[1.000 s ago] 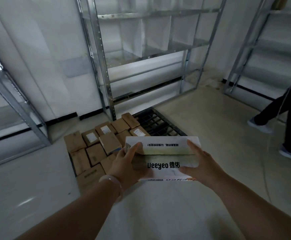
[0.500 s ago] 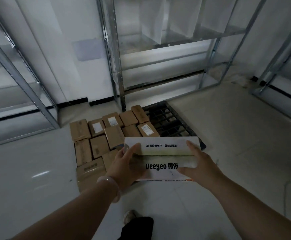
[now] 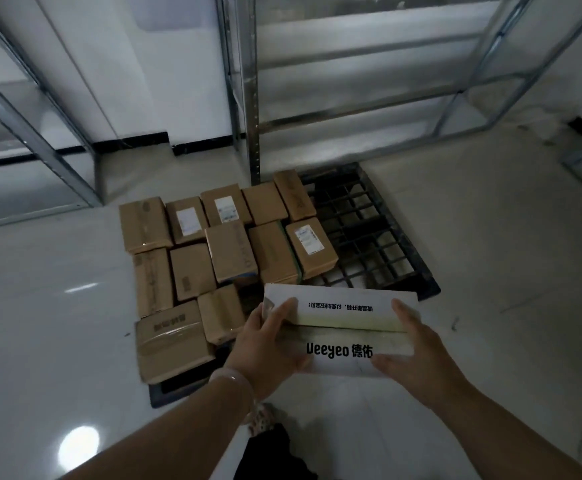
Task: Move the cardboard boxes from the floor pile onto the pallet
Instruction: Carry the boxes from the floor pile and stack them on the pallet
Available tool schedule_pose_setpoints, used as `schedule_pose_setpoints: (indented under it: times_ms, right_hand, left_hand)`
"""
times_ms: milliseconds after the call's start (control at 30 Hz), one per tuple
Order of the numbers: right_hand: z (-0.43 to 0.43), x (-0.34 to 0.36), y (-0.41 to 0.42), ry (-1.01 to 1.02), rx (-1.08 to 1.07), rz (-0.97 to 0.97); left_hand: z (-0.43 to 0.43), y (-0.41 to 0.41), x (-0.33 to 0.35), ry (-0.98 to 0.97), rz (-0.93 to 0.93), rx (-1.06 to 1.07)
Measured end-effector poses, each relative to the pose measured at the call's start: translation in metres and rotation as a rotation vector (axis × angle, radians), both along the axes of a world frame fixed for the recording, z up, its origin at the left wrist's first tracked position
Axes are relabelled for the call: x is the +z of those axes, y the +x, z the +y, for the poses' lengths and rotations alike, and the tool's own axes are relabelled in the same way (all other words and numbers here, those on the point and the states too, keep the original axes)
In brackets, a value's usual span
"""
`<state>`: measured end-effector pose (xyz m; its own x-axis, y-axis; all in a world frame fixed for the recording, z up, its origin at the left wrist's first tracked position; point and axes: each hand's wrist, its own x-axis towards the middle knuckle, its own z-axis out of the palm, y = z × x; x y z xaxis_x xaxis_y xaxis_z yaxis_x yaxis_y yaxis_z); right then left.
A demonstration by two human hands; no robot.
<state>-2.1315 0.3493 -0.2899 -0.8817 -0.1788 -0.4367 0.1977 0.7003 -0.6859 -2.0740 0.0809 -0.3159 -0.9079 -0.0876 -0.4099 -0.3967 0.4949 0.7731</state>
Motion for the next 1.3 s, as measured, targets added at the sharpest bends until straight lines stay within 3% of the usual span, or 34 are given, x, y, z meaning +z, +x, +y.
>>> schedule_pose_setpoints:
  times_ms: [133, 333, 500, 767, 967, 1300]
  right_hand:
    - [-0.011, -0.048, -0.039, 0.028, 0.015, -0.041]
    - [-0.029, -0.154, -0.101, 0.082, 0.145, -0.138]
    - [-0.054, -0.263, -0.156, 0.21, 0.28, -0.173]
    - [-0.09, -0.417, -0.21, 0.217, 0.374, -0.183]
    - [-0.105, -0.487, -0.221, 0.214, 0.369, -0.184]
    - [-0.121, -0.536, -0.227, 0.192, 0.394, -0.165]
  left_hand:
    - [-0.006, -0.031, -0.038, 0.0, 0.009, 0.043]
    - [-0.014, -0.055, -0.14, 0.051, -0.146, 0.156]
    - [-0.018, -0.083, -0.246, -0.09, -0.219, 0.292]
    - [-0.026, -0.124, -0.396, -0.198, -0.297, 0.434]
    - [-0.023, -0.15, -0.451, -0.347, -0.409, 0.427]
    - [-0.029, -0.165, -0.495, -0.379, -0.487, 0.498]
